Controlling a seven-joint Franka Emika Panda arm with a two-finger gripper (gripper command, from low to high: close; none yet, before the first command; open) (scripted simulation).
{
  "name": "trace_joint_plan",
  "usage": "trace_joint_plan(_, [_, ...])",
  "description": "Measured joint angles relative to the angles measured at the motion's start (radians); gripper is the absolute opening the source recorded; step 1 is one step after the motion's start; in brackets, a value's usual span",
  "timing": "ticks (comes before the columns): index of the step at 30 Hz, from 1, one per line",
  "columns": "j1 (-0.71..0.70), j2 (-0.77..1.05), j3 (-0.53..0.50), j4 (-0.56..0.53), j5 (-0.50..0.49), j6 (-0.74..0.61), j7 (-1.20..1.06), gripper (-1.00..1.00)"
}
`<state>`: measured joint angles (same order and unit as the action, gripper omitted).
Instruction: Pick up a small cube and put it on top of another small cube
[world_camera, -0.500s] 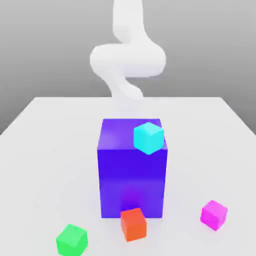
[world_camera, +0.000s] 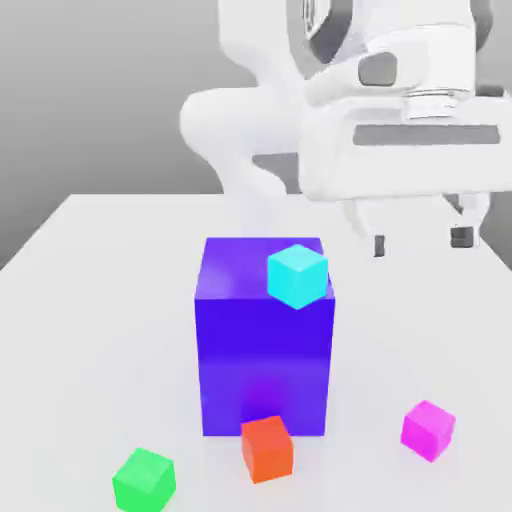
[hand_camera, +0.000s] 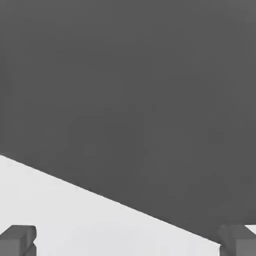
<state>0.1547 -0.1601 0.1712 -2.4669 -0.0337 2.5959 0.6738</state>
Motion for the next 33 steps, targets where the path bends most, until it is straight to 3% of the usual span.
trace_joint_plan(9, [0.108, 0.331, 0.054, -0.084, -0.082, 0.148, -0.018, 0.00])
trace_joint_plan(14, [0.170, 0.513, -0.010, -0.062, -0.171, 0.277, 0.041, 0.00])
trace_joint_plan(15, [0.187, 0.548, -0.030, -0.054, -0.186, 0.305, 0.053, -1.00])
trace_joint_plan(22, [0.190, 0.556, -0.034, -0.053, -0.192, 0.311, 0.057, -1.00])
trace_joint_plan(28, [0.136, 0.385, 0.046, -0.071, -0.093, 0.179, -0.032, -1.00])
trace_joint_plan(33, [0.042, 0.366, 0.020, -0.022, -0.069, 0.133, -0.193, -1.00])
